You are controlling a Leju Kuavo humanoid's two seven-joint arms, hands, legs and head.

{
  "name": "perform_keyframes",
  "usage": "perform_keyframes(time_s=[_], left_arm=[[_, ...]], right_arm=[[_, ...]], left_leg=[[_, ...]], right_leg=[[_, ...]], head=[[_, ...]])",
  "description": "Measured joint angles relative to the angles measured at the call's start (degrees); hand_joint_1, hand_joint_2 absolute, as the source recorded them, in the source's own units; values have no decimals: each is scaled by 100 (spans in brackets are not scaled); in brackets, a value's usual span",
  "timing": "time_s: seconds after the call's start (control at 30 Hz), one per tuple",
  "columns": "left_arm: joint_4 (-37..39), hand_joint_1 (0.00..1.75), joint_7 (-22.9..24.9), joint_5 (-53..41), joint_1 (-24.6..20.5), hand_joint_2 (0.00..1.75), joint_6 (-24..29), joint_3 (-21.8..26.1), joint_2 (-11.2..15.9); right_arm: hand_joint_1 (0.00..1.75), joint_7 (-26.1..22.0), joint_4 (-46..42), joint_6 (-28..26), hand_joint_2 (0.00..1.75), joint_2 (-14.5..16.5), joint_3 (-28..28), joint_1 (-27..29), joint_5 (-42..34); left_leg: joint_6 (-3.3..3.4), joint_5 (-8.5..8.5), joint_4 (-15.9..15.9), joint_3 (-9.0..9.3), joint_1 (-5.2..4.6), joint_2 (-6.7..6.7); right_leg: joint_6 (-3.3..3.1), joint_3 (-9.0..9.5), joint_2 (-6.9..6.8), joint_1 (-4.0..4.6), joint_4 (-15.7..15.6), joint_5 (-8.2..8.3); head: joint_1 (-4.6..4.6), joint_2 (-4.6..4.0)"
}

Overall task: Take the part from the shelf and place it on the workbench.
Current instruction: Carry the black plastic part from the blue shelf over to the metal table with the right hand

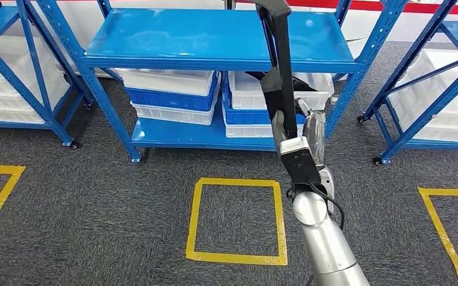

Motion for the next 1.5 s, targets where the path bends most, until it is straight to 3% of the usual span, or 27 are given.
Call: perform_keyframes(time_s=[0.03,0.1,0.17,0.23,0.27,0.33,0.4,0.47,0.5,0.53,0.6,0.63,0.7,0.77,0.8,0.87,0.93,0.97,1.03,1.1,1.13,1.2,1.27,1.3,1.37,1.43,1.5], left_arm=[[0,0,-11,5,-9,0,1,0,-3],[3,0,-19,21,-12,0,7,0,-12],[7,0,-19,32,-5,0,15,1,-19],[7,0,-11,32,6,0,18,2,-24],[7,0,-2,33,16,0,20,2,-25],[7,0,26,43,38,0,25,7,-25],[7,0,52,62,57,0,33,18,-25],[5,0,81,94,70,0,55,39,-25],[5,0,100,114,76,0,72,53,-25],[4,0,125,132,82,0,92,71,-25],[6,0,168,154,101,0,126,109,-24],[7,0,185,158,111,0,136,131,-22],[7,0,198,160,131,0,145,168,-21],[7,0,203,161,141,0,146,186,-21],[7,0,203,161,142,0,146,192,-21],[7,0,204,161,143,0,146,197,-20],[5,0,206,161,138,0,146,199,-19],[5,0,207,161,135,0,146,201,-19],[5,0,209,161,137,0,146,203,-19],[5,0,210,161,145,0,142,206,-20],[5,0,209,161,145,0,137,208,-21],[7,0,205,166,143,0,131,216,-23],[7,0,197,192,144,0,137,242,-23],[7,0,193,210,145,0,145,264,-23],[7,0,190,247,146,0,170,314,-27],[6,0,185,274,147,0,199,350,-35],[5,0,170,291,149,0,215,381,-40]], right_arm=[[175,-9,31,16,175,1,19,-31,-7],[175,-14,112,34,175,-1,60,-88,-21],[175,-9,195,35,175,-4,88,-133,-40],[175,-6,264,35,175,-8,109,-169,-75],[175,-6,302,35,175,-12,118,-183,-113],[175,-14,386,57,175,-26,140,-207,-241],[175,-50,469,108,175,-40,168,-252,-381],[175,-128,536,141,175,-36,206,-326,-474],[175,-168,575,151,175,-26,221,-364,-524],[175,-198,626,173,175,-11,233,-399,-592],[175,-224,756,221,175,26,243,-445,-723],[175,-229,814,241,175,50,250,-458,-766],[175,-232,892,253,175,98,268,-473,-796],[175,-233,954,257,175,128,281,-487,-804],[175,-233,985,258,175,138,285,-492,-806],[175,-233,1035,258,175,150,289,-496,-808],[175,-234,1065,258,175,157,292,-504,-815],[175,-236,1077,258,175,160,292,-514,-827],[175,-245,1099,258,175,178,292,-535,-857],[175,-256,1129,253,175,197,293,-543,-874],[175,-259,1146,249,175,201,293,-544,-879],[175,-277,1176,240,175,198,294,-545,-883],[175,-305,1206,240,175,198,296,-547,-890],[175,-319,1225,248,175,198,297,-549,-894],[175,-350,1273,291,175,203,298,-579,-905],[175,-382,1336,342,175,224,307,-667,-916],[175,-415,1401,374,175,271,322,-788,-931]], left_leg=[[15,-15,-71,8,-23,-8],[120,57,-131,-70,-30,10],[272,188,-180,-199,-30,33],[344,322,-179,-366,-51,40],[349,392,-178,-453,-58,41],[341,536,-174,-631,-67,45],[308,677,-169,-791,-70,45],[250,814,-173,-903,-82,46],[219,882,-185,-925,-87,48],[190,948,-204,-939,-90,48],[138,1013,-220,-976,-78,32],[111,900,-158,-1022,-69,23],[52,357,282,-1150,-48,15],[4,-162,1045,-1279,-42,18],[-11,-233,1336,-1295,-37,18],[-23,-38,1356,-1070,-21,19],[-12,127,691,-525,-14,9],[2,107,327,-278,-23,-4],[47,7,-51,-69,-67,-27],[141,73,-138,-87,-87,-9],[207,128,-170,-115,-85,8],[322,253,-217,-214,-69,41],[358,374,-217,-368,-77,53],[358,439,-215,-452,-79,61],[337,571,-211,-619,-78,74],[289,702,-205,-766,-79,79],[219,838,-213,-866,-91,88]], right_leg=[[55,-36,0,9,11,44],[138,-127,6,19,50,52],[108,-297,13,22,344,-244],[46,-501,14,9,1009,-708],[53,-559,15,7,1350,-850],[146,-463,15,9,1616,-806],[230,-5,15,13,1116,-552],[175,563,20,48,283,-553],[127,712,28,67,3,-599],[81,764,38,89,-137,-633],[4,668,42,55,-146,-549],[-56,627,34,32,-139,-490],[-161,518,14,2,-135,-350],[-200,357,4,19,-114,-223],[-195,270,-1,25,-95,-168],[-170,93,-5,24,-43,-78],[-126,-56,-4,24,22,-12],[-88,-107,-4,28,47,20],[4,-165,-8,28,51,101],[83,-194,-6,22,48,156],[94,-236,1,24,98,92],[45,-388,11,28,479,-273],[4,-567,16,17,1181,-717],[27,-597,15,11,1477,-819],[142,-417,15,-4,1577,-705],[228,92,14,-29,952,-496],[182,589,25,0,169,-550]], head=[[2,1],[2,0],[20,-1],[36,0],[39,0],[42,-1],[44,0],[39,0],[38,-1],[36,-1],[41,-1],[33,-1],[2,-1],[-19,-1],[-16,-1],[-19,0],[-23,-1],[-17,-1],[-12,0],[-9,0],[-5,-1],[15,-1],[32,0],[33,-1],[38,0],[37,1],[28,-1]])
